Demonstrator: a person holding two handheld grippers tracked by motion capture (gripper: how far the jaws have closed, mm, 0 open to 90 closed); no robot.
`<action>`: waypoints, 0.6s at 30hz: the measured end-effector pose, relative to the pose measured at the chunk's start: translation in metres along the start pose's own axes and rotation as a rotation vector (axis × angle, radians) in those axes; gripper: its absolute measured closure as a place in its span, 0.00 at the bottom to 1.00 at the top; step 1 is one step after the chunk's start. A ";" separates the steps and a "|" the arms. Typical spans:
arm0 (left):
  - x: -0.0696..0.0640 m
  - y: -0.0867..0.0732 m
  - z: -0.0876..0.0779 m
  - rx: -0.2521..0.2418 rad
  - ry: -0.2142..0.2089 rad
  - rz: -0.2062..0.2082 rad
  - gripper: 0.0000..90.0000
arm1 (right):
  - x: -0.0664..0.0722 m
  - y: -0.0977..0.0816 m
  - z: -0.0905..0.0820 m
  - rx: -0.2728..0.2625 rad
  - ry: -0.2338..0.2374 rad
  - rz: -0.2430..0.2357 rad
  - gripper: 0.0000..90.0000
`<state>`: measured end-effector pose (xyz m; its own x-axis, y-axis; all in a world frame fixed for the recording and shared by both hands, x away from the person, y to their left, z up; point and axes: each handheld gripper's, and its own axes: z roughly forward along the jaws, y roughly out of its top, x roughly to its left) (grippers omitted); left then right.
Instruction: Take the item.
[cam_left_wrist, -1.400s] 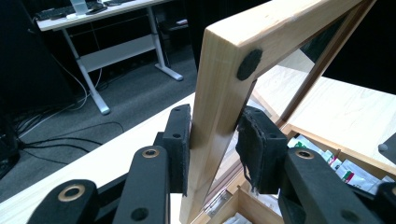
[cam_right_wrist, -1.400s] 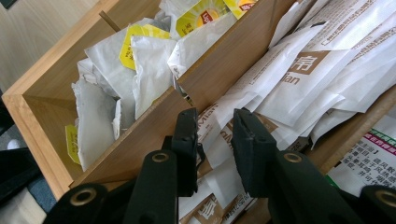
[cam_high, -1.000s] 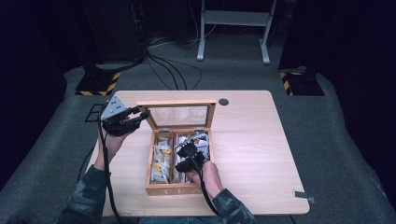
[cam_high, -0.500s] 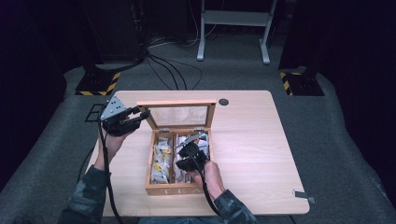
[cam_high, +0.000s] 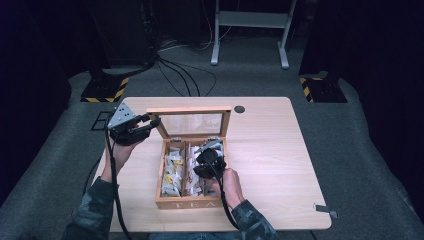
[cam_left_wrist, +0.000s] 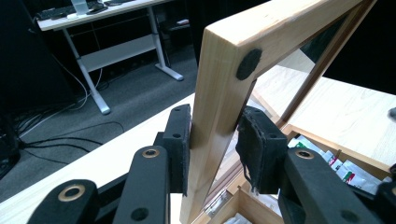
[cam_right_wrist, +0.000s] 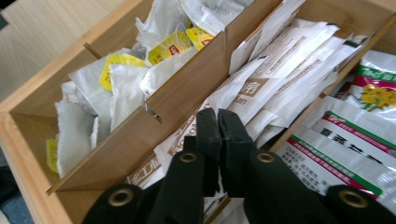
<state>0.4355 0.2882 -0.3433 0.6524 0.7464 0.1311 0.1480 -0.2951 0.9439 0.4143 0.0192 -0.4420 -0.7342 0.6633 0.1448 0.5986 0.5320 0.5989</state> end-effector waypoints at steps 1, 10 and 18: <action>0.000 0.000 0.000 -0.001 0.000 -0.005 0.72 | 0.000 0.000 0.002 0.003 0.004 -0.003 0.95; 0.000 0.000 0.000 -0.001 -0.001 -0.008 0.72 | 0.003 0.003 0.020 0.068 0.035 0.020 0.82; 0.000 0.000 0.000 0.004 -0.002 0.002 0.72 | 0.002 0.004 0.011 0.055 0.050 0.045 0.82</action>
<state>0.4359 0.2884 -0.3428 0.6545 0.7444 0.1321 0.1500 -0.2991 0.9423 0.4194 0.0286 -0.4480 -0.7205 0.6608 0.2102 0.6468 0.5312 0.5472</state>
